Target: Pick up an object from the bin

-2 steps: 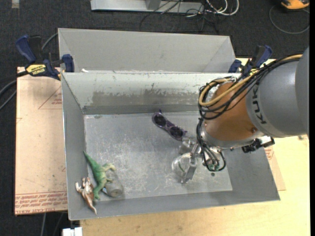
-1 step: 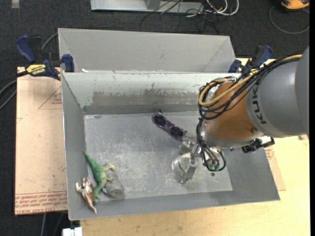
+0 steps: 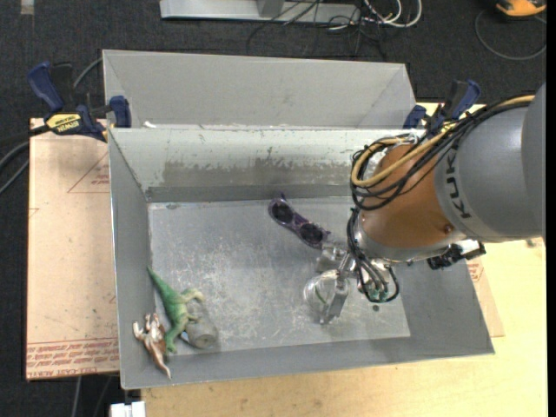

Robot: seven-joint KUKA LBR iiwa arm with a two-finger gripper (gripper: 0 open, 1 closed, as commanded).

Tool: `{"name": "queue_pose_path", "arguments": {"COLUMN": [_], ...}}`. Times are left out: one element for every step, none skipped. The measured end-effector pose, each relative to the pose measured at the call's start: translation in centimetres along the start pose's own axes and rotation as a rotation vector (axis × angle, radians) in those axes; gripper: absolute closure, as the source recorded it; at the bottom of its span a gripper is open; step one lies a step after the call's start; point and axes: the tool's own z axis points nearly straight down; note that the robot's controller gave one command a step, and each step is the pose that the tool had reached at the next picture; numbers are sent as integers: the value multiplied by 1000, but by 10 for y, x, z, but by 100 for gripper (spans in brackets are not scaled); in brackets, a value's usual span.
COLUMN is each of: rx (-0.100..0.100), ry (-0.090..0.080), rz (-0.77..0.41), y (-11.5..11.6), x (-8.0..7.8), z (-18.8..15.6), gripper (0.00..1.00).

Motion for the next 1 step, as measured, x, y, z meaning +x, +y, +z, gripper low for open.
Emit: {"name": "queue_pose_path", "arguments": {"rx": [-1], "ry": [-5], "rz": [-267], "y": [19], "x": [51], "z": [-25], "gripper": [100]}}
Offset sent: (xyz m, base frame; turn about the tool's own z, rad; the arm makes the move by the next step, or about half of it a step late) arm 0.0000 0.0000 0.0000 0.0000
